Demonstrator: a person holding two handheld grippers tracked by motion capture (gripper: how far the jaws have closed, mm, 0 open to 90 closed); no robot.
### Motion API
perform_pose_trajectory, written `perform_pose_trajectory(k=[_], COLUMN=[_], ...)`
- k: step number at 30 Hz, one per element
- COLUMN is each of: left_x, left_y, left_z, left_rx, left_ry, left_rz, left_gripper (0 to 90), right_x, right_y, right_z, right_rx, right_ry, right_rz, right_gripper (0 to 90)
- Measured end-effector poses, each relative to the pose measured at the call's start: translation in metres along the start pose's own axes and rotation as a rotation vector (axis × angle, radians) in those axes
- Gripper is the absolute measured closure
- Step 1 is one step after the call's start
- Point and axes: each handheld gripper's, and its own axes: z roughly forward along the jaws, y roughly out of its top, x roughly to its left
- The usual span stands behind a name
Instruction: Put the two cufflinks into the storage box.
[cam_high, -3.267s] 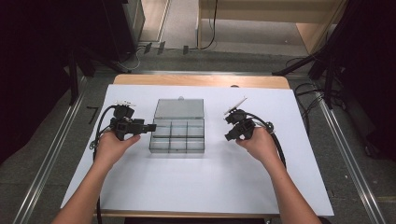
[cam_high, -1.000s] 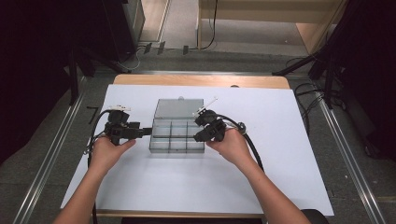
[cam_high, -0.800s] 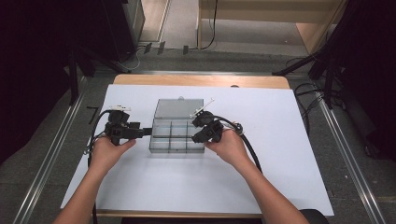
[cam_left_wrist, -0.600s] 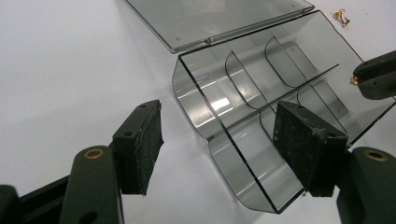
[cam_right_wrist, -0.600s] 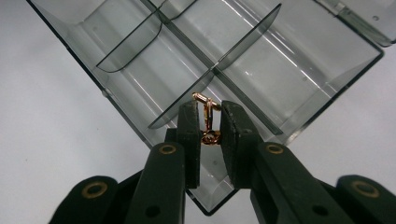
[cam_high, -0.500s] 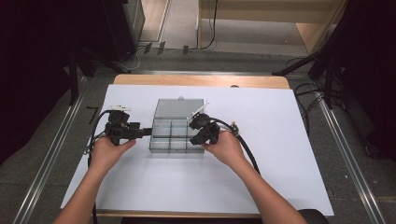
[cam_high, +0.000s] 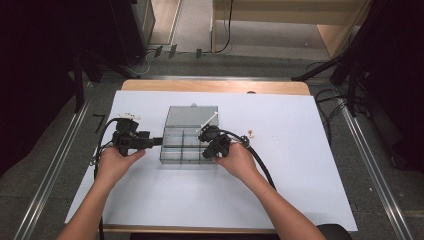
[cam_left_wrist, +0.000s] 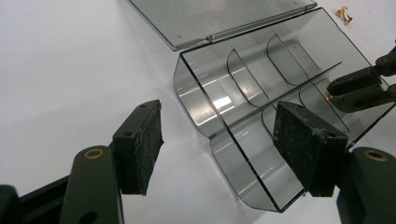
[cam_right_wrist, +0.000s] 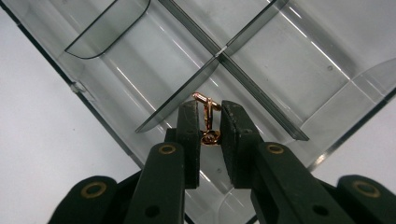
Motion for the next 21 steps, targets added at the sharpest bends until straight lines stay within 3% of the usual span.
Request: perform_pose_trajectory(k=[21], left_x=[-0.0006], left_y=[-0.0003], left_z=[0.001], left_rx=[0.004], left_ry=[0.004], left_rz=[0.002], left_gripper=[34.1], right_x=[-0.0017], right_y=[0.0018], right_z=[0.0106], right_rx=[0.024], right_ry=[0.0], right_rz=[0.008], right_gripper=[78.9])
